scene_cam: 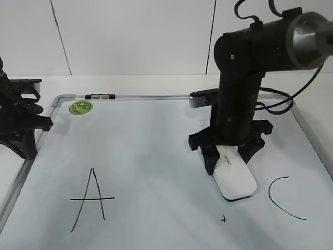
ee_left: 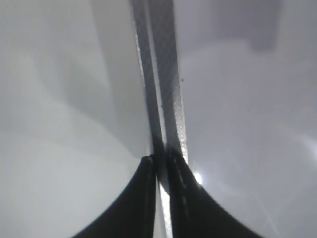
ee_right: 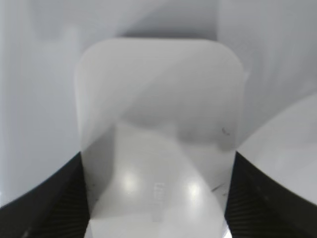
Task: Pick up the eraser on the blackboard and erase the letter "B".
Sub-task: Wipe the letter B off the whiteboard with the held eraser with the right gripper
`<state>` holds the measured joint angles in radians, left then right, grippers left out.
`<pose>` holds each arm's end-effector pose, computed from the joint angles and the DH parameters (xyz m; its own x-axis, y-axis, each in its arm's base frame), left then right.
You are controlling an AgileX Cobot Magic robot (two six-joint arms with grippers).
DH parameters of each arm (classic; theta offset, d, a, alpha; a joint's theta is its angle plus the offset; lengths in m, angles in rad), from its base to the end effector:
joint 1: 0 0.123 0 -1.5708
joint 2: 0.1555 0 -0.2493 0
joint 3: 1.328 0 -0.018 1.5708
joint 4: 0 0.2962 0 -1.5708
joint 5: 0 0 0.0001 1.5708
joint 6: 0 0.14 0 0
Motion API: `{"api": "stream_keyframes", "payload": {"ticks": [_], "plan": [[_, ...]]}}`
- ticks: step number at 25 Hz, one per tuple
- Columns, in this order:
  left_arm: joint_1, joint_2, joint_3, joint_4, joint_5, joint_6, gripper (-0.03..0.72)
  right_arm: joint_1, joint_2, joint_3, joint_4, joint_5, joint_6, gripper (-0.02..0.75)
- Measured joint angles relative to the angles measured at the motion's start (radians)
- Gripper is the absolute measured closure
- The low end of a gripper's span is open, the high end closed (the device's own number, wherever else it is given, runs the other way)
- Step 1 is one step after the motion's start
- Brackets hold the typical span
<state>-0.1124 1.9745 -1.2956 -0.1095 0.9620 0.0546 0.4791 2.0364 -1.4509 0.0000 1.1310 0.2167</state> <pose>0.3870 -0.0563 0.0447 -0.9944 0.1040 -0.0193 0.1054 0.9904 -0.0898 0.3599 0.1870 0.0603 -0.9643 -0.2586 0.0570 -0.2597 0.9656 -0.0126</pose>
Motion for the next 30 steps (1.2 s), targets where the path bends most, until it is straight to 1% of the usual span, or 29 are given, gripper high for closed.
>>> {"api": "stream_keyframes", "payload": {"ticks": [2,5,10,17,26,30], "plan": [[0.0,0.0,0.0,0.0,0.002,0.0,0.663,-0.035,0.013,-0.03,-0.006,-0.002,0.0,0.169],[0.0,0.0,0.0,0.0,0.004,0.0,0.663,-0.058,0.031,-0.065,-0.033,0.007,-0.004,0.17],[0.0,0.0,0.0,0.0,0.004,0.0,0.663,-0.056,0.033,-0.073,-0.029,0.015,-0.023,0.17],[0.0,0.0,0.0,0.0,0.011,0.0,0.663,-0.036,0.036,-0.075,-0.023,0.031,-0.043,0.171],[0.0,0.0,0.0,0.004,0.024,0.0,0.663,0.016,0.034,-0.075,-0.055,0.045,-0.058,0.171],[0.0,0.0,0.0,0.004,0.025,0.0,0.663,0.039,0.006,-0.059,-0.017,0.049,-0.062,0.171]]}}
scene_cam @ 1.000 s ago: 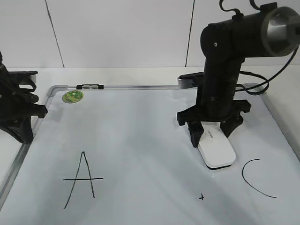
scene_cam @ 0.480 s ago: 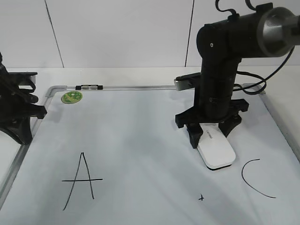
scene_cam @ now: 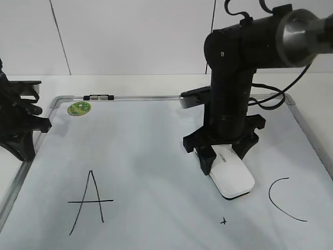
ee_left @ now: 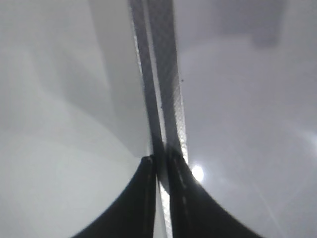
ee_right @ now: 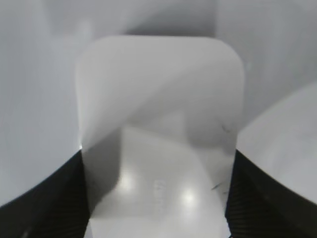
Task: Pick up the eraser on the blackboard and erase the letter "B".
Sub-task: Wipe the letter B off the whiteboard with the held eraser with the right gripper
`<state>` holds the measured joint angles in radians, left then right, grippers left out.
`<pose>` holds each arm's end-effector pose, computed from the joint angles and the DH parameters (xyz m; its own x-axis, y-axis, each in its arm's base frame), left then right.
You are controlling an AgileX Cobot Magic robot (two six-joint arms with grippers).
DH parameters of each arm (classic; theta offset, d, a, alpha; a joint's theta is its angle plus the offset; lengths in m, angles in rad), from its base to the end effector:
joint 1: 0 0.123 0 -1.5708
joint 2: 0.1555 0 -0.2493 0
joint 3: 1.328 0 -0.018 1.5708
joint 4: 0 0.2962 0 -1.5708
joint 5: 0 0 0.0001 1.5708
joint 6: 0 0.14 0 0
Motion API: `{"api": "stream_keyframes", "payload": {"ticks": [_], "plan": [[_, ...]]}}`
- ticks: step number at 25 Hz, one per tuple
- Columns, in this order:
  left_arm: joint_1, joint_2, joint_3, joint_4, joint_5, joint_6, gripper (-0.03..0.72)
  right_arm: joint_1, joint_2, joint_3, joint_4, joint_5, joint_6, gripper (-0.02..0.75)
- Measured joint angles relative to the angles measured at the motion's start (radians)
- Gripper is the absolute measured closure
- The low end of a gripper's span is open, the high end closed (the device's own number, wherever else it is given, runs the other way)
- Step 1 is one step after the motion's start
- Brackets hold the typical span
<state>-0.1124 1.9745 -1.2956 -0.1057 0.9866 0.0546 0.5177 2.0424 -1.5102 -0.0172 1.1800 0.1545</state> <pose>0.3836 -0.0557 0.0446 -0.9941 0.1084 0.0052 0.1075 0.9903 -0.0880 0.3606 0.2028 0.0739 -0.9313 -0.3607 0.0511 -0.3622 0.9318 -0.0237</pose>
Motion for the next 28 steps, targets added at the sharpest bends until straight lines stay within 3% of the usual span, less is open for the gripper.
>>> {"api": "stream_keyframes", "payload": {"ticks": [7,12,17,28], "plan": [[0.0,0.0,0.0,0.0,0.0,0.0,0.663,0.004,-0.164,0.025,0.039,0.024,-0.02,0.171],[0.0,0.0,0.0,0.0,0.0,0.0,0.663,0.013,-0.32,0.177,0.074,-0.022,-0.043,0.171],[0.0,0.0,0.0,0.0,0.0,0.0,0.663,0.074,-0.443,0.36,0.079,-0.073,-0.046,0.171],[0.0,0.0,0.0,0.0,0.0,0.0,0.663,0.179,-0.336,0.402,0.137,-0.226,-0.04,0.171]]}}
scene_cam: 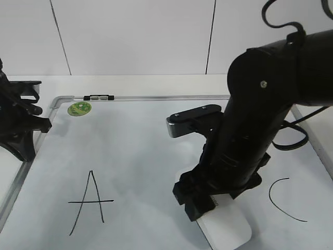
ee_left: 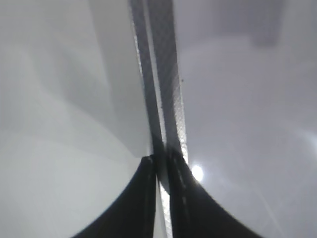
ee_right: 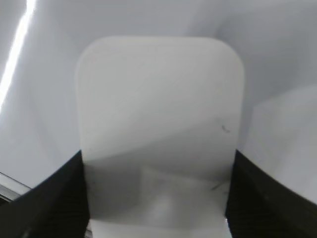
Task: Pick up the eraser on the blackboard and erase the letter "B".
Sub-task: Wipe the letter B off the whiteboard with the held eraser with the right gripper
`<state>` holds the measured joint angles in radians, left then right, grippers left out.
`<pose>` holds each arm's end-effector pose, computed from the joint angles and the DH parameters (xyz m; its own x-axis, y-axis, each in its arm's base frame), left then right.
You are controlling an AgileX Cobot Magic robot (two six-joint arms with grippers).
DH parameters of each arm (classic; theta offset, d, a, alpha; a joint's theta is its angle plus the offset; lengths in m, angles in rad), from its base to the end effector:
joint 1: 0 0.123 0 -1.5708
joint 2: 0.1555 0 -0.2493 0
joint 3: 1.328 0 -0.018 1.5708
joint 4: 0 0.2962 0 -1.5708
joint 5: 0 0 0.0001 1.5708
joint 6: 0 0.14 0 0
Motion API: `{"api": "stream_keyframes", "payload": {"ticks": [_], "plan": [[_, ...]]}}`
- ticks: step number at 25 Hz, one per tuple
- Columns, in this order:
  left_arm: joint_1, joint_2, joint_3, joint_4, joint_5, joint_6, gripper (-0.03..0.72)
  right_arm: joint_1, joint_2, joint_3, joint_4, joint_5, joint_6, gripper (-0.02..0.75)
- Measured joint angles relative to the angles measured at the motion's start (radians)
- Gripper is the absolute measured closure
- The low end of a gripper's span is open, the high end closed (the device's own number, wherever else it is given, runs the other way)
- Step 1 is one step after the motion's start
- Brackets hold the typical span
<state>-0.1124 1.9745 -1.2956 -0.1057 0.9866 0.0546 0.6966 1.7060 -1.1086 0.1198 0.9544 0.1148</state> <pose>0.3836 -0.0557 0.0446 -0.9941 0.1084 0.0052 0.1075 0.9903 -0.0880 0.2627 0.2375 0.0944 -0.8680 -0.4883 -0.0899 -0.4961 0.8606 0.1153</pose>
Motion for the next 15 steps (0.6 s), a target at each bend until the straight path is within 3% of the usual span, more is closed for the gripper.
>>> {"api": "stream_keyframes", "payload": {"ticks": [6,15], "plan": [[0.0,0.0,0.0,0.0,0.0,0.0,0.663,0.004,0.065,0.0,0.022,-0.036,-0.01,0.171],[0.0,0.0,0.0,-0.002,0.0,0.0,0.663,0.004,0.145,-0.024,0.002,0.037,-0.01,0.172]]}}
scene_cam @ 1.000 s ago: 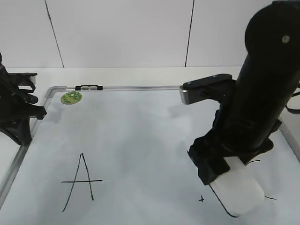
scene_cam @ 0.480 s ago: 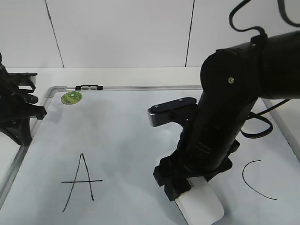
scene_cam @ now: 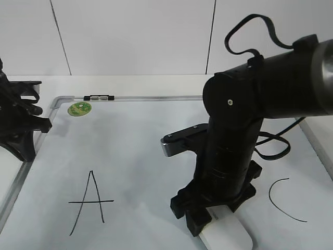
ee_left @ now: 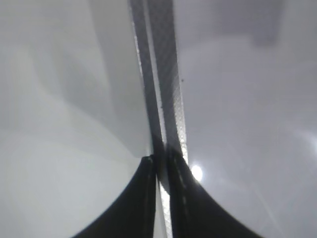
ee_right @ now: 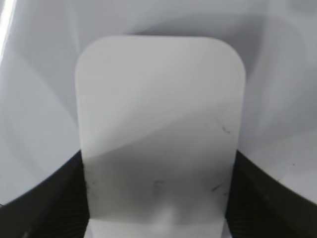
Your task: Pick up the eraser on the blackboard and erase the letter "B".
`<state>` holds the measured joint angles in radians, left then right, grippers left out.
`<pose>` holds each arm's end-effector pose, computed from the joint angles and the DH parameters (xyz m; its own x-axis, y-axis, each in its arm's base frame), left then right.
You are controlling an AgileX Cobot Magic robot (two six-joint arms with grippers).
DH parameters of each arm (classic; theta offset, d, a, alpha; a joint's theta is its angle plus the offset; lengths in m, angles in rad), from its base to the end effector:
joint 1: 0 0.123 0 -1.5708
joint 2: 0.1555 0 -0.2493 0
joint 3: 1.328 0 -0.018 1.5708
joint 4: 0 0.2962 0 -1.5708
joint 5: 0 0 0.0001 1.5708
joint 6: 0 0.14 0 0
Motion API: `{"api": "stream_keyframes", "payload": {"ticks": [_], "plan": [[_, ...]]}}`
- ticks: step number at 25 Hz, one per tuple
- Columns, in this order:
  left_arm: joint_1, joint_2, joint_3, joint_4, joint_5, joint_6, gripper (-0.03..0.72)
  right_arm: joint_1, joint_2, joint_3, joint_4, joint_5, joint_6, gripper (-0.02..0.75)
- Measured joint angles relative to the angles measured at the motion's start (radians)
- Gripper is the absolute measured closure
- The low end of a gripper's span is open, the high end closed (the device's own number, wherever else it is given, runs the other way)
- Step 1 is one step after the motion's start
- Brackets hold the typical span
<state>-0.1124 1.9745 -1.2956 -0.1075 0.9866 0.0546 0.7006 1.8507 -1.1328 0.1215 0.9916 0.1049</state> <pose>0.3835 -0.0559 0.0446 -0.9942 0.1074 0.0052 0.1065 0.9903 -0.0895 0.2570 0.2353 0.0498 -0.8613 -0.5040 0.0646 -0.4978 0.8624 0.0916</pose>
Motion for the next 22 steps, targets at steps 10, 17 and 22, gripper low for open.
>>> {"api": "stream_keyframes", "payload": {"ticks": [10,17,22], "plan": [[0.0,0.0,0.0,0.0,-0.002,0.0,0.663,-0.037,0.007,-0.006,-0.003,0.007,0.039,0.172],[0.0,0.0,0.0,0.0,-0.002,0.0,0.663,-0.139,0.007,-0.009,-0.04,0.022,0.05,0.172],[0.0,0.0,0.0,0.0,-0.002,0.0,0.664,-0.175,0.007,-0.009,-0.053,0.028,0.054,0.172]]}}
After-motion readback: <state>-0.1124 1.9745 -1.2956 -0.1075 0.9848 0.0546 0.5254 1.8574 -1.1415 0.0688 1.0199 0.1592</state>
